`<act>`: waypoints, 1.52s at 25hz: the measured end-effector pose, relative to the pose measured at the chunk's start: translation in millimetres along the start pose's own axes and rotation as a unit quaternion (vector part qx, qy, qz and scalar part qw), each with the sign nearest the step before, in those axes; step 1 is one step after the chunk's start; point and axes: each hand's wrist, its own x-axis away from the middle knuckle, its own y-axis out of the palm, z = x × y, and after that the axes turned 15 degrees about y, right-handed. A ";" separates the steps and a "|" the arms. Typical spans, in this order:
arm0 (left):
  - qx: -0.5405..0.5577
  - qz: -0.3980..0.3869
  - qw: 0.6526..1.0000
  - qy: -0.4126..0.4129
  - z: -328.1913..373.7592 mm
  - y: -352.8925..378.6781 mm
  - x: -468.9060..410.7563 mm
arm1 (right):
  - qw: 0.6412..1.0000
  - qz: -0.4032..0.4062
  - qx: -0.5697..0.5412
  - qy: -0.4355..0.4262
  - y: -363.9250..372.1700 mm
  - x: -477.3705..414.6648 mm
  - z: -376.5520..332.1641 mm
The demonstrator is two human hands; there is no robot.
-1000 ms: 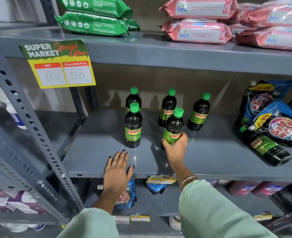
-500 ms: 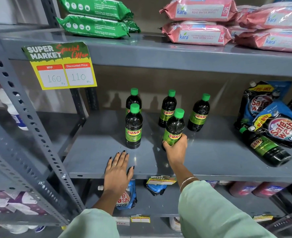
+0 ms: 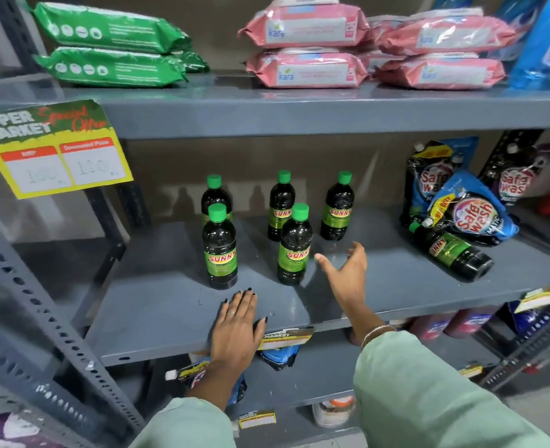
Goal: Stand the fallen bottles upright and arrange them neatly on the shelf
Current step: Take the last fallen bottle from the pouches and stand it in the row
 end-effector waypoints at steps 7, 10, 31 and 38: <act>0.017 -0.021 0.996 0.085 86.9 17.6 -51.9 | 0.992 0.092 0.085 -0.013 -90.0 -77.3 1.6; 0.006 -0.012 0.997 0.081 120.4 27.8 -79.0 | 0.976 0.133 0.172 0.006 -122.6 -110.2 9.0; -0.030 -0.030 0.997 0.059 138.4 52.6 -102.1 | 0.901 -0.005 0.391 0.186 -166.2 -202.2 19.0; -0.018 -0.019 0.997 0.070 136.7 50.8 -102.7 | 0.954 0.073 0.272 0.103 -123.4 -145.4 2.1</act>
